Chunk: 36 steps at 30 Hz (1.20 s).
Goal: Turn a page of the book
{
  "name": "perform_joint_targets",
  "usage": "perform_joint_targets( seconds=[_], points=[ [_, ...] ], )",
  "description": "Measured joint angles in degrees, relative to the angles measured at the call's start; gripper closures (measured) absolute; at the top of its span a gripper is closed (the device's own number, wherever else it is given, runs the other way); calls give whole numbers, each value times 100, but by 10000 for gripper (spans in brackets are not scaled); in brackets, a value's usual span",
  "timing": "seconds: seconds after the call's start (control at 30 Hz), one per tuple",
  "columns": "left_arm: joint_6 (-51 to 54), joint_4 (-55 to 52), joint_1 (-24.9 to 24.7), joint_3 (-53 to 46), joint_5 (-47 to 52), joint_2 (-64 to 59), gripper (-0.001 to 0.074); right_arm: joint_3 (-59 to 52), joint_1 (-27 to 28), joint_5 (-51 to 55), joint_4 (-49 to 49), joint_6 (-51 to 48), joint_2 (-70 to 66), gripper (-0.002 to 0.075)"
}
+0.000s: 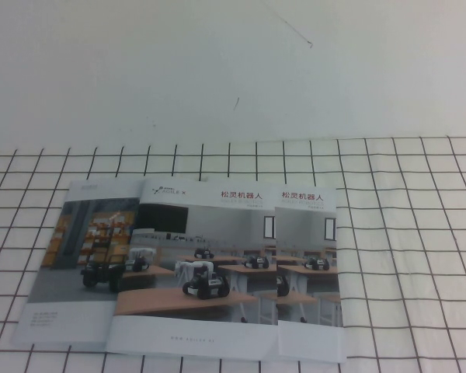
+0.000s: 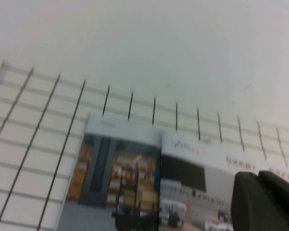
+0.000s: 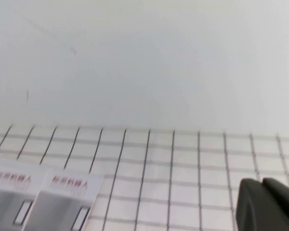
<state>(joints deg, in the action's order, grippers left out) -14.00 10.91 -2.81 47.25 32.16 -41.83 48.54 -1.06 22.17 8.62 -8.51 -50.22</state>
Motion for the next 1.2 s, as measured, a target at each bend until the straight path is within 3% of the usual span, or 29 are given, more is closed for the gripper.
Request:
perform_joint_targets(
  seconds=[0.17, 0.27, 0.5, 0.6, 0.93, 1.2],
  points=[
    [132, 135, 0, 0, 307, -479, 738, 0, 0, 721, 817, -124, -714, 728],
    [189, 355, 0, 0, 297, -797, 738, 0, 0, 1144, 1468, -728, -1170, 728],
    [1360, 1178, 0, 0, 276, -1947, 738, -10, -214, 1947, 4086, -3598, -2048, 728],
    [1993, 1617, 0, 9, 264, -2551, 738, -10, -466, 2059, 4915, -4377, -2401, 728],
    [4397, 3385, 0, 9, 514, -4281, 738, -10, -1080, 1981, 5599, -5166, -3476, 728],
    [4796, 3781, 0, 22, 157, -5179, 738, -10, -1083, 1886, 6186, -5969, -3706, 728]
  ],
)
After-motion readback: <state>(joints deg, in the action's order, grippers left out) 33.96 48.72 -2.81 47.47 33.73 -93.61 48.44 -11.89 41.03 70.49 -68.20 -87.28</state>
